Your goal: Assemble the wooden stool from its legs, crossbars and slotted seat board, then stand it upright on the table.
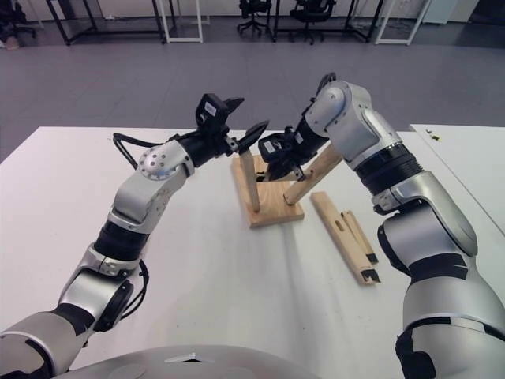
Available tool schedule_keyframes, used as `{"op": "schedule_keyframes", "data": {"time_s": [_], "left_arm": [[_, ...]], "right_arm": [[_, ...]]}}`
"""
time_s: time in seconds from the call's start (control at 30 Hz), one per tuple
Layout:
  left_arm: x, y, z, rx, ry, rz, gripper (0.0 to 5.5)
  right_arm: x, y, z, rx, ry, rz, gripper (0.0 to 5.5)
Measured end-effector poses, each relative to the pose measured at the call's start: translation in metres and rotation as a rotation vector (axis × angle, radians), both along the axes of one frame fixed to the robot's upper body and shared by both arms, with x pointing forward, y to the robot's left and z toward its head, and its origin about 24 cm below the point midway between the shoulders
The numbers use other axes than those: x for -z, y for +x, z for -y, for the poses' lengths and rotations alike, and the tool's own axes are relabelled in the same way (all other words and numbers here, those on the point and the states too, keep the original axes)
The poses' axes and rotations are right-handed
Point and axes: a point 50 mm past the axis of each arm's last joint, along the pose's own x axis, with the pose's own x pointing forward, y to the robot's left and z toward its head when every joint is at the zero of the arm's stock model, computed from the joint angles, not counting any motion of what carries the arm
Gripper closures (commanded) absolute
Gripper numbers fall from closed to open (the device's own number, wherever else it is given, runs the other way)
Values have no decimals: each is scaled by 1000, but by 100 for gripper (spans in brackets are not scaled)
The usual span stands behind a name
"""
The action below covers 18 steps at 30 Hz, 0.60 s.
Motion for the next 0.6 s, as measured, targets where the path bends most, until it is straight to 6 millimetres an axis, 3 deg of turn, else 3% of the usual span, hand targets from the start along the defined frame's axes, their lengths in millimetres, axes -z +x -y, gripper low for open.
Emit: {"op": "schedule_keyframes", "data": {"time_s": [0.37,0.57,0.6], "left_arm": [[2,-6,14,-2,-46,-18,176],[1,-3,8,-24,-54,-21,176],[0,-2,6,-30,-53,-20,176]], "right_arm": [[11,-4,-4,-5,-98,-37,506],[14,1,-4,20,-65,-72,506],[14,2,-5,25,-58,-74,468]]}}
